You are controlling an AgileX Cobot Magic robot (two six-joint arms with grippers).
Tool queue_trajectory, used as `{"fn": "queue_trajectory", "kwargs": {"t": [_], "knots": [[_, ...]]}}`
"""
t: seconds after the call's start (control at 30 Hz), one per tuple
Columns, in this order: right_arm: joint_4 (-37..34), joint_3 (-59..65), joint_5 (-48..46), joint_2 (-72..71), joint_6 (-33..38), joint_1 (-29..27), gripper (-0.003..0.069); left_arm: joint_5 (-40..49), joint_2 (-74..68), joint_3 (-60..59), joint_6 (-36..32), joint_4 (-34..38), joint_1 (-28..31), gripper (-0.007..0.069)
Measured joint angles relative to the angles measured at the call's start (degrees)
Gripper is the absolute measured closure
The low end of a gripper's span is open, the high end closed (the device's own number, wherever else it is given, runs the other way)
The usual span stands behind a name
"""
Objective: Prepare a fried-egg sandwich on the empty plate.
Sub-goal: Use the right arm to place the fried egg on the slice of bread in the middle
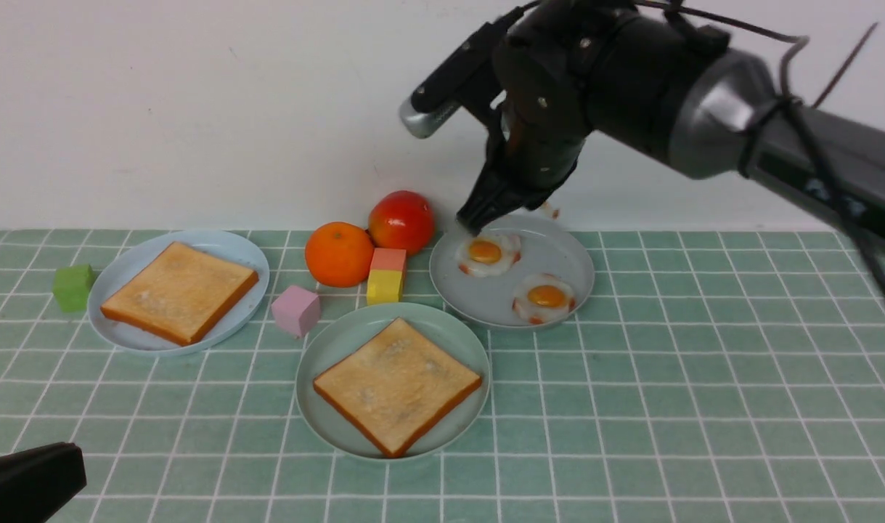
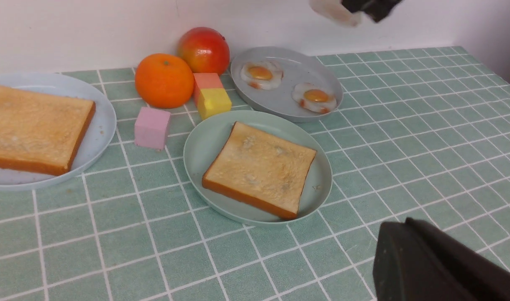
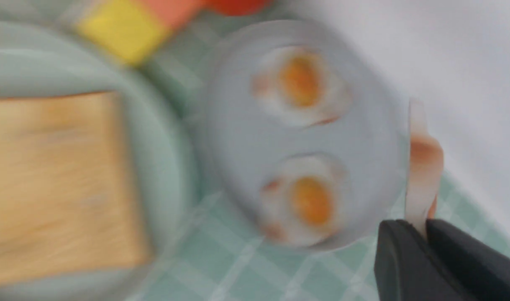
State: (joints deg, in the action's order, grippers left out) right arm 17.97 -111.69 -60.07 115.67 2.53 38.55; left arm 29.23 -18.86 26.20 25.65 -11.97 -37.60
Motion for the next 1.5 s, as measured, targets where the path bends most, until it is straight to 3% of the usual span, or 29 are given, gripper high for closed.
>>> {"fn": "queue_trajectory", "kwargs": {"t": [0.13,0.23,0.5,1.5], "knots": [[-7.62,6.88,2.06,-1.47,2.60,4.47,0.0606,0.03,0.00,0.00,0.00,0.00,0.00,0.0638],[-9.52,10.39,6.10,-0.61,2.87,5.91,0.0606,0.09,0.00,0.00,0.00,-0.04,0.00,0.0638],[-7.52,12.07,14.54,2.77,0.78,6.12,0.0606,0.07,0.00,0.00,0.00,-0.04,0.00,0.0637],[-4.86,12.12,15.33,4.28,-2.53,5.67,0.0606,0.11,0.00,0.00,0.00,0.01,0.00,0.0623]]}}
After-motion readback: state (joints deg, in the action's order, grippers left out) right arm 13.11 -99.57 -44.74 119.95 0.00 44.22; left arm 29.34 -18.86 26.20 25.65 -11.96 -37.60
